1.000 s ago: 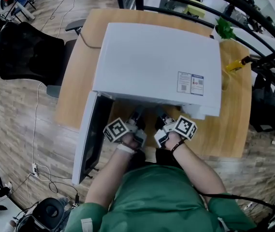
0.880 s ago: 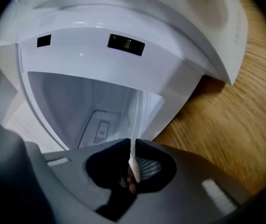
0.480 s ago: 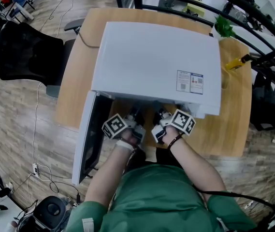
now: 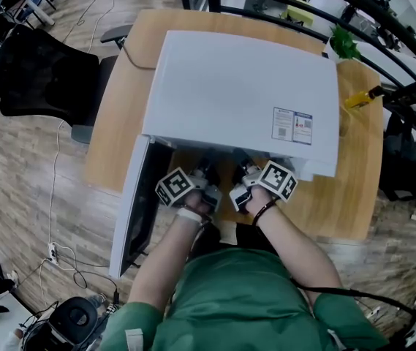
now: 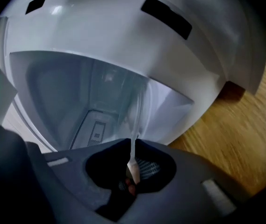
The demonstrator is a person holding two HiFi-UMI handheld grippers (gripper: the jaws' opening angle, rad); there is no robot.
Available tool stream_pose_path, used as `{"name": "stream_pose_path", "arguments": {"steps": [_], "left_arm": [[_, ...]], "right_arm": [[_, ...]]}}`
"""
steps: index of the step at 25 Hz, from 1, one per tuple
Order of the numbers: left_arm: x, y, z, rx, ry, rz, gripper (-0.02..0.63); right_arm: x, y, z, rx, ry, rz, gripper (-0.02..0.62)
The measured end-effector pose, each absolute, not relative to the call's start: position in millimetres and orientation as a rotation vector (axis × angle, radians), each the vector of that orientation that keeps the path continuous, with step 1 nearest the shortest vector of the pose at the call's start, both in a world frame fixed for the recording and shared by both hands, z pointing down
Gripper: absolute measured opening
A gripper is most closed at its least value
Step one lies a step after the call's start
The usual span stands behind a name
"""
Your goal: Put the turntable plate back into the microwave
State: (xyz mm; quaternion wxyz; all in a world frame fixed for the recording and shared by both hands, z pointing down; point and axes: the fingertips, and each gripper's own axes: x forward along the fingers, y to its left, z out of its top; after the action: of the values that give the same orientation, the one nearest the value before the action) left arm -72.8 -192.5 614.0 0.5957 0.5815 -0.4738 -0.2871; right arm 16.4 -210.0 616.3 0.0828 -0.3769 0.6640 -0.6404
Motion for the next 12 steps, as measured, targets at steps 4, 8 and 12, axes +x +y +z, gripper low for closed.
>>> {"name": "stream_pose_path", "arguments": {"steps": [4,8,12], "left_arm": [[-72,-194,613,1.351,-1.104,-0.659,0.032],[-65,-193,614,1.35,-1.1,-0.633,0.032],[-52,-190,619,1.357,-1.079,-0.598,0.032]], "right_arm": [[17,-212,615,-1.129,1.992,-1.905,0.032],[23,-214,615,-1.16,1.978,-1.892,0.034],[30,-212,618,-1.203,1.984,-1.889,0.028]]}}
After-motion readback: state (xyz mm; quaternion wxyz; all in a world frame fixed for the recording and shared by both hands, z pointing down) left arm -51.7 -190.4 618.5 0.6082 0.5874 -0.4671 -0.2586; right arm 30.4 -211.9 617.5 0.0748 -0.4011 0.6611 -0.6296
